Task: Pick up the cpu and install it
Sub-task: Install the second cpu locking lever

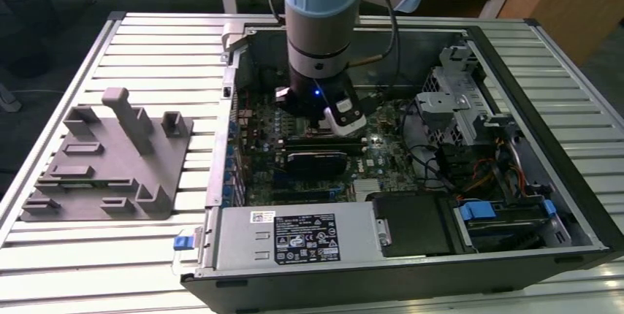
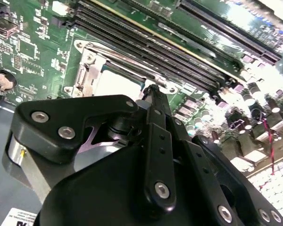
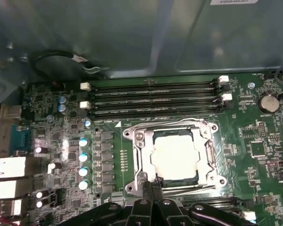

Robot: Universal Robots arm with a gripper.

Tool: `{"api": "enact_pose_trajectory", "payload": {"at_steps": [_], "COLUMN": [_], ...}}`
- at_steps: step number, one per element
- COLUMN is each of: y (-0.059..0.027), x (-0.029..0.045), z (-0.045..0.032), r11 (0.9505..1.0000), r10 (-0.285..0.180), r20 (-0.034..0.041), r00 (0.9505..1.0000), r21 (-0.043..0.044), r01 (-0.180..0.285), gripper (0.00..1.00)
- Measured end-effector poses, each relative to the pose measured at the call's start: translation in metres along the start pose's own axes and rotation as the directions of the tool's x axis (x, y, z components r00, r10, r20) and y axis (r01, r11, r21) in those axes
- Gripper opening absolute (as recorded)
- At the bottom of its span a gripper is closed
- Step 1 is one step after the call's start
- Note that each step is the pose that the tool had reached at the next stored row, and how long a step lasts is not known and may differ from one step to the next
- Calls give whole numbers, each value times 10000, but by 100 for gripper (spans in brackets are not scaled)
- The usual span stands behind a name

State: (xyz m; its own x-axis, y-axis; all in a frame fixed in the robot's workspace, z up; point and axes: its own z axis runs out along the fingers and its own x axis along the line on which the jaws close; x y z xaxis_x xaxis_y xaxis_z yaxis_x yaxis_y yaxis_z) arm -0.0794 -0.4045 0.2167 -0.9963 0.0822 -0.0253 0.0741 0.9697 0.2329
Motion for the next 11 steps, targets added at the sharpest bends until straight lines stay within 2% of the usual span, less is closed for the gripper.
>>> {"api": "enact_pose_trajectory", "payload": {"at_steps": [5,11], "y": [78,157], "x": [-59,-161], "z": [21,44], "r11": [9999,9999], "r10": [0,5], "r20": [10,16], "r00": [10000,10000], "r21": [108,167], "r01": [0,-5], "gripper": [11,11]}}
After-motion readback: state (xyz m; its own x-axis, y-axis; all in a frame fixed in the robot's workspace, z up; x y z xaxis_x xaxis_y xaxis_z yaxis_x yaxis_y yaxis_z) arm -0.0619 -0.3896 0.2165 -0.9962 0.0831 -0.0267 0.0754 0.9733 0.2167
